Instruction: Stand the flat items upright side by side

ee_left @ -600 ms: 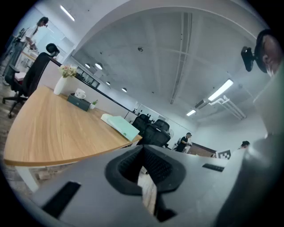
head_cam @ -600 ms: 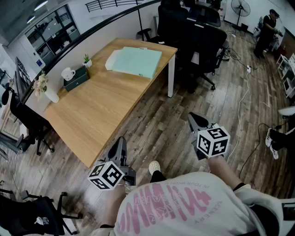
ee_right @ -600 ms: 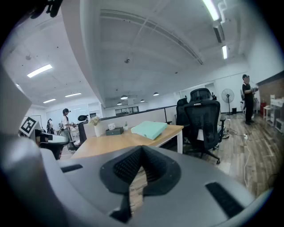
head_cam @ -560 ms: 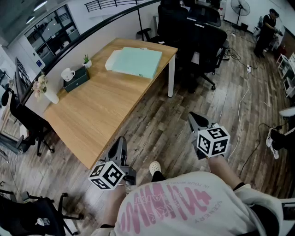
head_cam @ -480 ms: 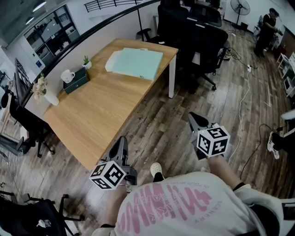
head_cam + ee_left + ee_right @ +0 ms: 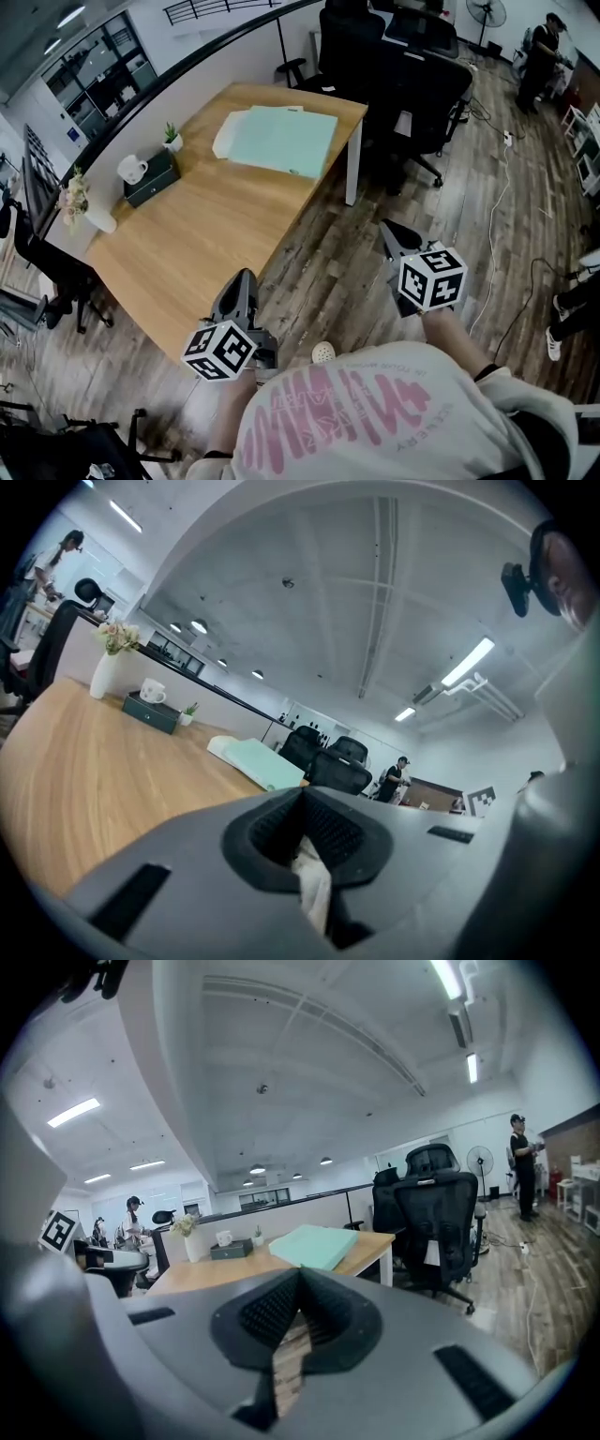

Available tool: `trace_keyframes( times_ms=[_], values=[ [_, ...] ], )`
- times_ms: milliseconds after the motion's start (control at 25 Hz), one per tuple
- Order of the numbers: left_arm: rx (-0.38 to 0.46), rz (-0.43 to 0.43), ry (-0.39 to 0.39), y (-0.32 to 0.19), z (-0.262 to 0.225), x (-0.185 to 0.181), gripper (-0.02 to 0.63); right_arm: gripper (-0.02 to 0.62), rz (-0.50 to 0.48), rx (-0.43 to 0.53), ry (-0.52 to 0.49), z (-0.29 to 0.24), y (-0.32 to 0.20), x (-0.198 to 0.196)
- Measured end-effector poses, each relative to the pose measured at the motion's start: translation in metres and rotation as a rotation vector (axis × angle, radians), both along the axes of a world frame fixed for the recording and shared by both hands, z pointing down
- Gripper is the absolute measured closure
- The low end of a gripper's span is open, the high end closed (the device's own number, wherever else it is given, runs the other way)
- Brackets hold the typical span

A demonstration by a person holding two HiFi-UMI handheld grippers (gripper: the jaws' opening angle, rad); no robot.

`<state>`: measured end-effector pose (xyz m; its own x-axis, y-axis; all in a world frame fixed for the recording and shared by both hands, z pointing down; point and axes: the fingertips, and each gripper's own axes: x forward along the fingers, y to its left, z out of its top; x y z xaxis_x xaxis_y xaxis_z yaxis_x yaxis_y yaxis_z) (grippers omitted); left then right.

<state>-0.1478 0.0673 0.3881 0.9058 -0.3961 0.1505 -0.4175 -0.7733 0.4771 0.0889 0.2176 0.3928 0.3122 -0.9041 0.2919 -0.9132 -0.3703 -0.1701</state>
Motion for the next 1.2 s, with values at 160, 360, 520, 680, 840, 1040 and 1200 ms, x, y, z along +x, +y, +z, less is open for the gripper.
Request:
trace_keyframes(
  times_ms=[160, 360, 520, 680, 840, 1040, 1200],
  values=[
    [-0.003, -0.016, 0.015, -0.036, -0.006, 0.011, 0.603, 0.597, 0.025, 0.012, -0.008, -0.005, -0.025, 0.017],
    [0.021, 0.011, 0.029, -0.069, -0.008, 0.032, 0.603, 0.596, 0.089, 0.046, -0.072, 0.005, -0.048, 0.043],
    [0.003, 0.001, 0.022, -0.09, 0.008, 0.048, 0.603, 0.595, 0.118, 0.023, -0.115, 0.028, -0.06, 0.058],
    [-0.044, 0.006, -0.022, -0.099, 0.026, 0.068, 0.604, 0.595, 0.118, -0.016, -0.152, 0.045, -0.067, 0.07],
    [-0.077, -0.009, -0.035, -0.114, 0.036, 0.093, 0.603, 0.596, 0.103, -0.023, -0.165, 0.056, -0.086, 0.094],
    [-0.092, -0.073, -0.03, -0.138, 0.038, 0.13, 0.604, 0.595, 0.041, -0.048, -0.181, 0.063, -0.125, 0.144],
    [-0.087, -0.138, -0.015, -0.158, 0.028, 0.162, 0.603, 0.595, -0.03, -0.045, -0.176, 0.052, -0.164, 0.186]
  ],
)
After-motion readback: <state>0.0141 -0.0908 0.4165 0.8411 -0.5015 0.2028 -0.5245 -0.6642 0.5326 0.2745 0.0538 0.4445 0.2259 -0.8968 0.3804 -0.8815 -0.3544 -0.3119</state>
